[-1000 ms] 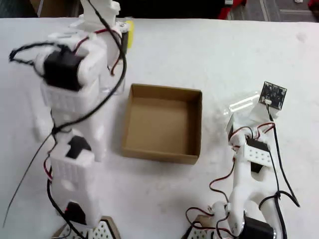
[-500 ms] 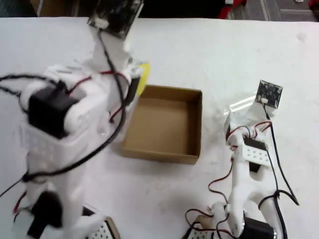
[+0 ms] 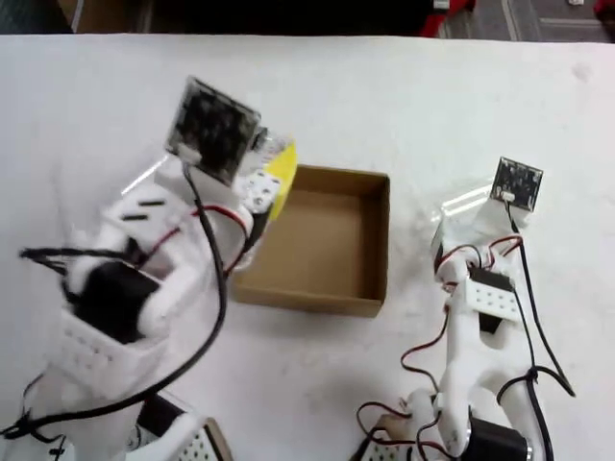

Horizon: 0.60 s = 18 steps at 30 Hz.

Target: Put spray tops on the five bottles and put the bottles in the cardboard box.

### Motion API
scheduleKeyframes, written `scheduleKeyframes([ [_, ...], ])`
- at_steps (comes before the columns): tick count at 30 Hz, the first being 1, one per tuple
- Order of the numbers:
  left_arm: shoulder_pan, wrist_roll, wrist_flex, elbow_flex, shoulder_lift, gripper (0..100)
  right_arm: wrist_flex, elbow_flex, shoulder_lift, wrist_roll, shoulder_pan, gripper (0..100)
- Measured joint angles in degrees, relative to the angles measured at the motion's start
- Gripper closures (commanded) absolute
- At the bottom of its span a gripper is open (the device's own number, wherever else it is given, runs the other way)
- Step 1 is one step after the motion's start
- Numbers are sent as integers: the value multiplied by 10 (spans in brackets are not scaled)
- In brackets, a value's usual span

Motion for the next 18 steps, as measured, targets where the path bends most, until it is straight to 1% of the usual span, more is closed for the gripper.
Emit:
scheduleKeyframes([
  [3, 0, -1, -159, 156, -41, 976, 0, 0, 0, 0, 0, 978],
  [6, 0, -1, -351, 302, -72, 976, 0, 0, 0, 0, 2, 979],
  [8, 0, 17, -480, 378, -78, 976, -7, 0, 0, 0, 9, 981],
  [10, 0, 42, -579, 425, -79, 976, -22, 3, 0, 0, 8, 981],
  [12, 0, 74, -622, 433, -80, 976, -26, 4, 0, 0, 7, 981],
  [15, -1, 136, -644, 434, -67, 975, -28, 4, 0, 0, 11, 981],
  [18, -1, 176, -673, 425, 3, 975, -28, 4, 0, 0, 11, 981],
])
